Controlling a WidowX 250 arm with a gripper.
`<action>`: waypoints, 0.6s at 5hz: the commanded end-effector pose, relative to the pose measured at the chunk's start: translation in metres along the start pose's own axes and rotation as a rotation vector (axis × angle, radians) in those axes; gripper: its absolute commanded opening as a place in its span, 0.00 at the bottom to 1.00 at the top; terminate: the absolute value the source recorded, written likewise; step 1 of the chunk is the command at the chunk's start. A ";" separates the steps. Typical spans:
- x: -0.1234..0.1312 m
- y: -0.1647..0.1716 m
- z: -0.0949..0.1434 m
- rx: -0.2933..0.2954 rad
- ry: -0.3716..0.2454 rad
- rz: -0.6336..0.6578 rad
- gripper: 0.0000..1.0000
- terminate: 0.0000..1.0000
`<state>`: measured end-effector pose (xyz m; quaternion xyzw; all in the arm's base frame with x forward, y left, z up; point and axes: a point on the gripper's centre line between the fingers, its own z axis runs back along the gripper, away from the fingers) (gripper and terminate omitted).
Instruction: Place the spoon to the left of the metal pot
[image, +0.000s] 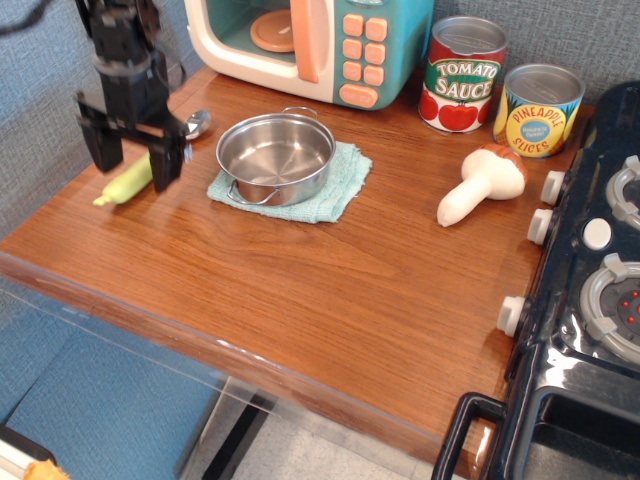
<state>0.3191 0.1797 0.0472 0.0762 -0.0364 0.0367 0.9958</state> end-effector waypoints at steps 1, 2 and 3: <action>-0.004 -0.013 0.055 0.016 -0.083 -0.002 1.00 0.00; -0.004 -0.013 0.055 0.016 -0.083 -0.002 1.00 0.00; -0.004 -0.013 0.055 0.016 -0.083 -0.002 1.00 1.00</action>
